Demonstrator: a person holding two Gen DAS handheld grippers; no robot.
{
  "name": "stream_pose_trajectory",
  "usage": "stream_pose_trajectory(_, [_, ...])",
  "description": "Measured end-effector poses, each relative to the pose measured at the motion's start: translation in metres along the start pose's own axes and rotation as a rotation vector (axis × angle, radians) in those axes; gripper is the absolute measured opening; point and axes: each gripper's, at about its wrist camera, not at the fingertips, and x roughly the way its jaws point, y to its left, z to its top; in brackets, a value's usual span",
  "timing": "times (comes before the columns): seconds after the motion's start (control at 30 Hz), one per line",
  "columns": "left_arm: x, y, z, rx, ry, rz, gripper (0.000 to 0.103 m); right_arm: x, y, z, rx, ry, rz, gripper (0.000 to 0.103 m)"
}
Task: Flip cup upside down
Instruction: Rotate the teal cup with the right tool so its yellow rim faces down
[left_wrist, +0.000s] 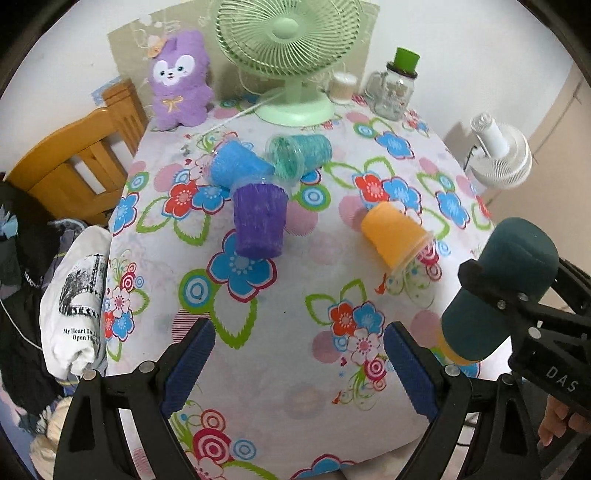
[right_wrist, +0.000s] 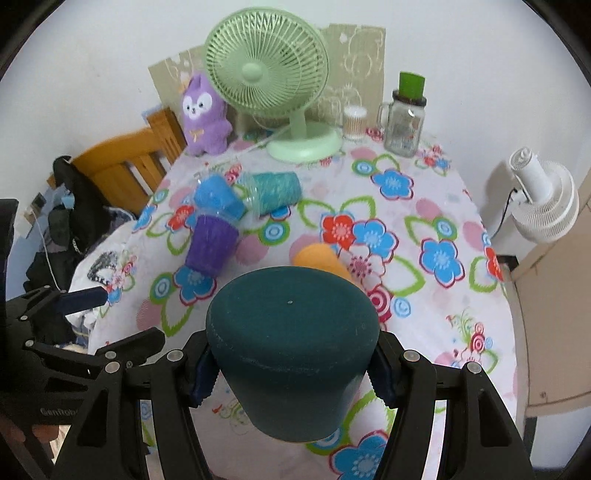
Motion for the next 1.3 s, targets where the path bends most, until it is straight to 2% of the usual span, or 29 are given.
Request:
stream_pose_trajectory(0.2, [0.007, -0.001, -0.006, -0.049, -0.029, 0.006, 0.094, 0.003, -0.006, -0.008, -0.036, -0.089, 0.024, 0.069])
stream_pose_trajectory(0.43, [0.031, 0.004, -0.012, -0.059, -0.072, 0.058, 0.094, 0.032, -0.001, -0.022, -0.087, -0.175, 0.063, 0.069])
stream_pose_trajectory(0.77, [0.061, 0.024, -0.018, -0.059, -0.133, 0.124, 0.094, 0.075, 0.017, -0.034, -0.124, -0.194, 0.101, 0.069])
stream_pose_trajectory(1.1, [0.078, 0.041, -0.018, -0.044, -0.144, 0.149, 0.094, 0.104, 0.027, -0.030, -0.139, -0.162, 0.078, 0.069])
stream_pose_trajectory(1.3, [0.083, 0.048, -0.016, -0.045, -0.141, 0.140, 0.094, 0.108, 0.033, -0.027, -0.158, -0.180, 0.059, 0.069])
